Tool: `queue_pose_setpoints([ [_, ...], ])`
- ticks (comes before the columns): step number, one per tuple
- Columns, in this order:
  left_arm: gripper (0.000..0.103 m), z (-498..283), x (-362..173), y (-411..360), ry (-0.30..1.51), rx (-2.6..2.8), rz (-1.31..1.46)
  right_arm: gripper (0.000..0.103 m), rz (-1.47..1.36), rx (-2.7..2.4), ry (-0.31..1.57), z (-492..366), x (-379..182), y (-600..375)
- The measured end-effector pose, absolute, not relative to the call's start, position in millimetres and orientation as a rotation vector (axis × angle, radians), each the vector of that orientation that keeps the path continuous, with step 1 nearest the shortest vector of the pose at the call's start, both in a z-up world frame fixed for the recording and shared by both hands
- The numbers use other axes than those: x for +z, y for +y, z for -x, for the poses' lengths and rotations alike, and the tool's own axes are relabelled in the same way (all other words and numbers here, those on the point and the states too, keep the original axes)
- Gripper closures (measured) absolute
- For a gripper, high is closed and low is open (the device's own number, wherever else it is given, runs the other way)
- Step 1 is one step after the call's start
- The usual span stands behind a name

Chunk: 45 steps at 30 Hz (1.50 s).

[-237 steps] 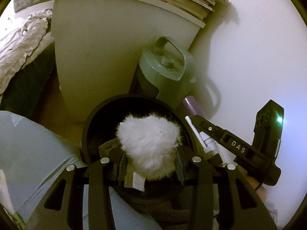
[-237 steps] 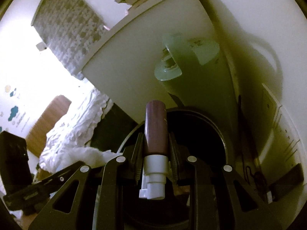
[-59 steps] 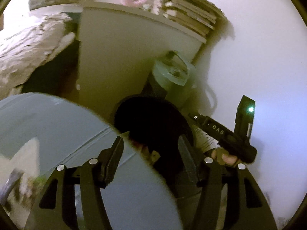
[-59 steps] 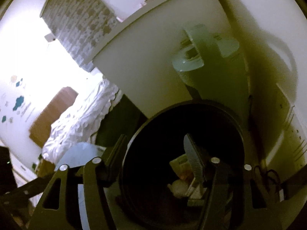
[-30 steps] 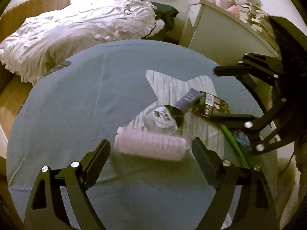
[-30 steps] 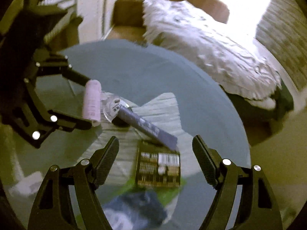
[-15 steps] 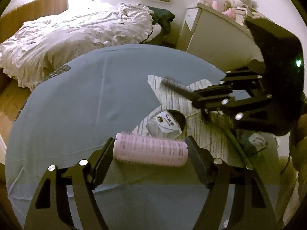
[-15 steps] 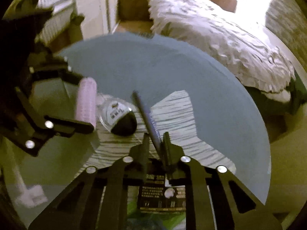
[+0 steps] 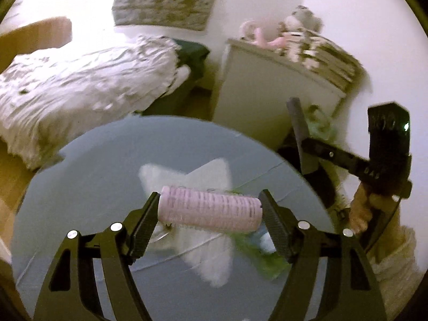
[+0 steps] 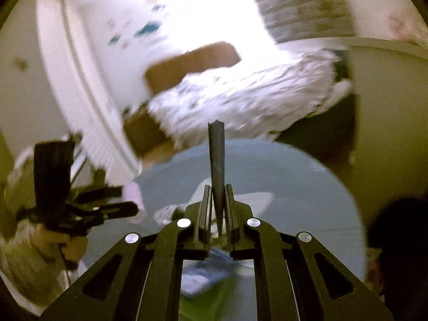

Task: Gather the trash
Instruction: 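Carry the pink roller and purple stick over the black bin, then open both tools to drop the roller and stick into the bin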

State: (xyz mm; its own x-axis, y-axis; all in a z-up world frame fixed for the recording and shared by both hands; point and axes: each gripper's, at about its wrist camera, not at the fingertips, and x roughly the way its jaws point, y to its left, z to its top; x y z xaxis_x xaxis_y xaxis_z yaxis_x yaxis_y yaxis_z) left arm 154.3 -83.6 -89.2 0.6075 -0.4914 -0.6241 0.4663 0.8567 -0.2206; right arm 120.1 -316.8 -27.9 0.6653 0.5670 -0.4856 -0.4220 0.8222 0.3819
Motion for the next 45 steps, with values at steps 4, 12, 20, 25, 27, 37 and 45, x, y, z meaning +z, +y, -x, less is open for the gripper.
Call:
queue_pose_setpoints([
  [4, 0.030, -163, -75, -130, 0.700, -0.638, 0.018, 0.093, -0.401, 0.437, 0.543, -95, -29, -386],
  [12, 0.030, -177, -65, -237, 0.671, -0.825, -0.029, 0.093, -0.588, 0.197, 0.455, -65, -51, -498],
  [20, 0.030, -196, -84, -312, 0.722, -0.915, -0.065, 0.093, -0.657, 0.052, 0.469, -64, -88, -547],
  [25, 0.030, -199, -100, -332, 0.760, -0.932, -0.071, 0.093, -0.668, -0.017, 0.481, -63, -103, -562],
  [27, 0.030, -202, -107, -340, 0.777, -0.935, -0.073, 0.093, -0.681, -0.036, 0.488, -63, -108, -567],
  [37, 0.029, -204, -119, -371, 0.818, -0.966, -0.091, 0.092, -0.688, -0.076, 0.518, -68, -119, -572],
  [45, 0.016, -191, -111, -375, 0.789, -0.993, -0.110, 0.033, -0.690, -0.143, 0.492, -65, -119, -574],
])
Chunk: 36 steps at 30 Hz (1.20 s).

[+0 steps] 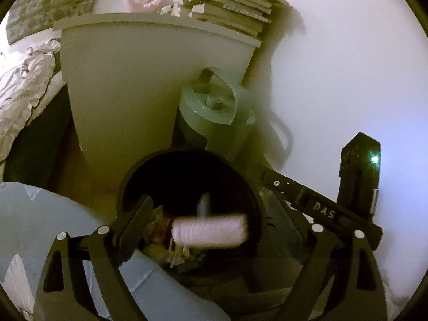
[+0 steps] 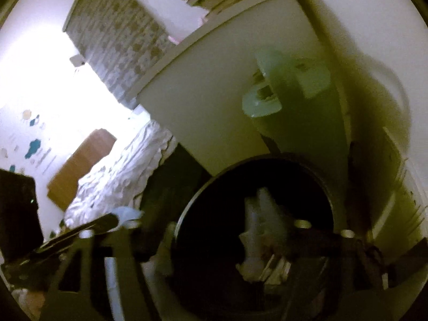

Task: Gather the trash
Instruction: 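Open both tools to drop the roller and stick into the bin, then move both tools back to the table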

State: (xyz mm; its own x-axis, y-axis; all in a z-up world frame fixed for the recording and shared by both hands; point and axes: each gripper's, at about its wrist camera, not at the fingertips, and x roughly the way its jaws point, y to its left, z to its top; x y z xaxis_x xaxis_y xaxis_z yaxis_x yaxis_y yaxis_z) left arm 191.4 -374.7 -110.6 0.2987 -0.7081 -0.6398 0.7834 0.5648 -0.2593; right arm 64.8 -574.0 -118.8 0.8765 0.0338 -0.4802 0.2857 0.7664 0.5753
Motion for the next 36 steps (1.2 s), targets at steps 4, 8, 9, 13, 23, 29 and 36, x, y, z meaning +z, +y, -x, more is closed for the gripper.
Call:
queue_pose_setpoints([
  [4, 0.016, -187, -104, -363, 0.784, -0.982, -0.096, 0.033, -0.703, -0.147, 0.500, -66, -123, -575],
  [8, 0.016, -178, -93, -338, 0.769, -0.955, -0.073, 0.033, -0.689, -0.143, 0.520, -70, -125, -570],
  [9, 0.016, -175, -91, -329, 0.765, -0.945, -0.065, 0.033, -0.684, -0.141, 0.523, -70, -125, -568],
  [13, 0.016, -167, -85, -287, 0.752, -0.896, -0.023, 0.033, -0.655, -0.117, 0.546, -71, -124, -556],
  [23, 0.016, -161, -116, -109, 0.811, -0.550, 0.079, 0.026, -0.489, 0.084, 0.582, -70, -106, -477],
  [29, 0.017, -171, -147, -41, 0.871, -0.357, 0.037, 0.022, -0.405, 0.350, 0.648, -70, -94, -376],
  [36, 0.022, -192, -166, -36, 0.912, -0.360, -0.012, 0.020, -0.194, 0.385, 0.873, -80, -106, -264],
])
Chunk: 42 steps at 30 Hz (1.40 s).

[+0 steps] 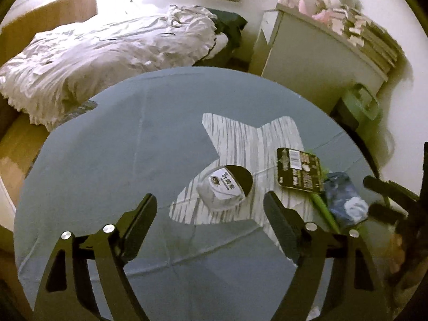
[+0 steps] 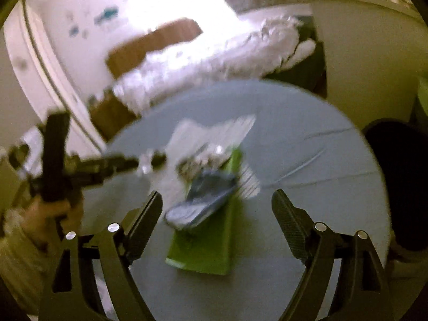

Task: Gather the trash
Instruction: 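Move both tools back to the table, then grasp the white round tin with the left tool while the right grasps the blue-white bag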

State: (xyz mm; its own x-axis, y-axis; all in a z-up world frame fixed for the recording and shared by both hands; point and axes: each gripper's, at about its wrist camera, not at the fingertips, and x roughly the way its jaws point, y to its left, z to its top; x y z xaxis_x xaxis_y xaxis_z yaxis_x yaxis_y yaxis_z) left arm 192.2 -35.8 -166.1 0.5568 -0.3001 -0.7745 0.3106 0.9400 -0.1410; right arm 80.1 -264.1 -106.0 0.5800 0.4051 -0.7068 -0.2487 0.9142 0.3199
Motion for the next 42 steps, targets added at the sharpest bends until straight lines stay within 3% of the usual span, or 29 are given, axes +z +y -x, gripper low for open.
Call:
queue_pose_setpoints([
  [4, 0.027, -197, -178, -37, 0.927, -0.369, -0.045, 0.021, -0.101, 0.341, 0.924, -83, -113, -242],
  [7, 0.032, -201, -179, -45, 0.908, -0.360, -0.112, 0.037, -0.135, 0.331, 0.964, -90, -117, -247],
  [13, 0.065, -201, -180, -48, 0.873, -0.335, -0.181, 0.064, -0.108, 0.353, 1.006, -99, -125, -237],
  [15, 0.065, -200, -178, -43, 0.873, -0.348, -0.144, 0.074, -0.113, 0.360, 1.000, -98, -124, -238],
  [20, 0.065, -196, -177, -42, 0.881, -0.352, -0.127, 0.074, -0.168, 0.361, 1.005, -100, -123, -251],
  [22, 0.065, -193, -176, -41, 0.883, -0.357, -0.112, 0.063, -0.169, 0.356, 1.011, -101, -121, -253],
  [24, 0.065, -190, -177, -39, 0.881, -0.356, -0.106, 0.037, -0.164, 0.338, 0.987, -101, -115, -255],
  [25, 0.065, -189, -177, -38, 0.880, -0.357, -0.104, 0.033, -0.164, 0.334, 0.978, -103, -114, -256],
  [35, 0.065, -172, -170, -25, 0.856, -0.372, -0.077, 0.018, -0.154, 0.277, 0.940, -135, -101, -267],
  [38, 0.065, -168, -164, -23, 0.845, -0.388, -0.058, 0.018, -0.096, 0.314, 0.983, -149, -111, -258],
  [40, 0.065, -163, -160, -22, 0.837, -0.399, -0.048, 0.039, -0.077, 0.339, 1.036, -156, -122, -252],
  [41, 0.066, -161, -158, -22, 0.833, -0.404, -0.045, 0.056, -0.072, 0.342, 1.049, -157, -125, -251],
  [42, 0.066, -159, -156, -22, 0.829, -0.412, -0.041, 0.057, -0.078, 0.346, 1.033, -155, -124, -253],
])
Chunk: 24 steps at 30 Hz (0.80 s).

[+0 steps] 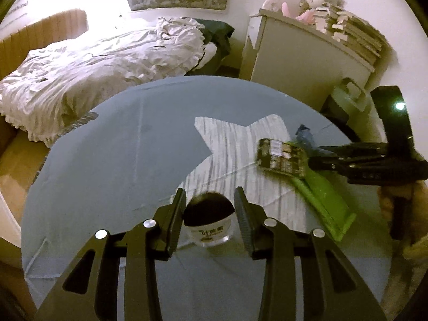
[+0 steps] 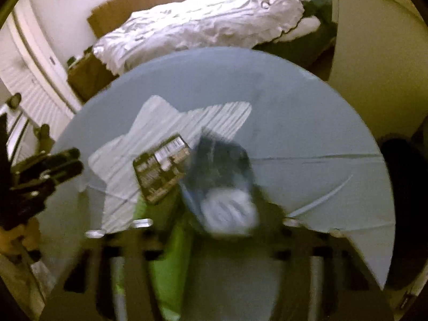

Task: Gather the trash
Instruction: 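Grasp the white round tin with the left tool while the right grasps the blue-white bag, then carry the tin and blue-white bag over the black bin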

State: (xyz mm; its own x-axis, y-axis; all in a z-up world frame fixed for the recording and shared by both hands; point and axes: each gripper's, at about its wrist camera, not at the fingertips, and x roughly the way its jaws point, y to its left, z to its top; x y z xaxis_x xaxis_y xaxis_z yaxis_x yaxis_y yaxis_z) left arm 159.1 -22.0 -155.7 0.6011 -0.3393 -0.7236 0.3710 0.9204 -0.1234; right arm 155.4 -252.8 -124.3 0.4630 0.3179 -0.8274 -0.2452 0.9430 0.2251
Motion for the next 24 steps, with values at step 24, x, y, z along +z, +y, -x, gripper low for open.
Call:
queue_pose_setpoints([
  [24, 0.066, -174, -82, -220, 0.705, -0.769, -0.094, 0.057, -0.602, 0.081, 0.463, -66, -73, -499],
])
